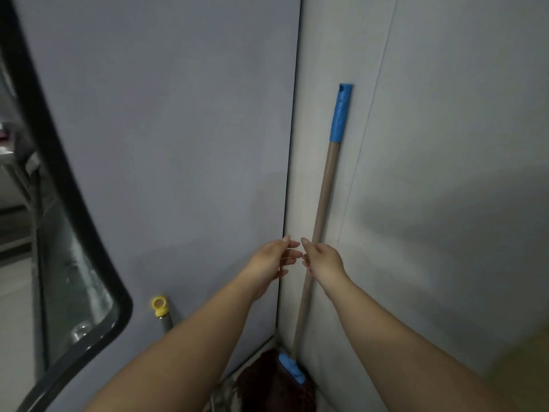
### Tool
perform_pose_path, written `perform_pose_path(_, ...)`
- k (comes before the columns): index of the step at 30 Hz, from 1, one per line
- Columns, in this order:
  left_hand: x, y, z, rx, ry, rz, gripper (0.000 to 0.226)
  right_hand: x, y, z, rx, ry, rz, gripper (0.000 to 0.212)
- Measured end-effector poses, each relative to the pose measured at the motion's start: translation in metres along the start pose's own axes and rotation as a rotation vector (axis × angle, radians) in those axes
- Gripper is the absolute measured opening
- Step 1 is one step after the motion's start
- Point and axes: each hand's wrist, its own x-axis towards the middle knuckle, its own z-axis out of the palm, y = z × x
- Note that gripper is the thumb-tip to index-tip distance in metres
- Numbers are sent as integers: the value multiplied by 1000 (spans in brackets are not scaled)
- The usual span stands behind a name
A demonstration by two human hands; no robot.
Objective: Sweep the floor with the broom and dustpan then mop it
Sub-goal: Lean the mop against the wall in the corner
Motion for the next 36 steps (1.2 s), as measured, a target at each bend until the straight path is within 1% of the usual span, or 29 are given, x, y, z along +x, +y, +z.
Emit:
perform_pose_path(5, -71, 11, -23, 58, 1, 69, 29, -73, -15, 6, 25, -7, -55, 26)
perform_pose_path(9, -142, 17, -43, 75, 22, 123, 28, -139, -26, 12, 54, -14, -128, 33)
perform_pose_path(12, -206, 12, -54, 83, 57, 154, 27, -196, -22, 20, 37, -44, -149, 32)
perform_pose_path(15, -275, -4, -59, 81, 94, 143, 28, -256, -11, 27, 48, -94, -147, 34)
perform_pose_path(18, -339, -28, -62, 128, 85, 121, 28, -312, 7, 37, 60, -121, -155, 32)
perform_pose_path(22, -409, -54, -68, 114, 107, 49, 28, -379, 23, 57, 162, -156, -83, 34)
perform_pose_path(25, -444, -73, -84, 127, 125, 13, 29, -411, 33, 79, 147, -177, -51, 36)
perform_pose_path(27, -457, -83, -99, 132, 140, -14, 29, -423, 39, 93, 130, -194, -22, 37)
perform_pose_path(29, -464, -94, -116, 123, 157, -41, 30, -432, 46, 110, 175, -203, 31, 36)
perform_pose_path(32, -471, -110, -137, 90, 172, -94, 30, -443, 56, 135, 258, -167, 136, 35)
perform_pose_path(36, -474, -136, -165, 95, 196, -166, 30, -452, 77, 170, 277, -164, 254, 34)
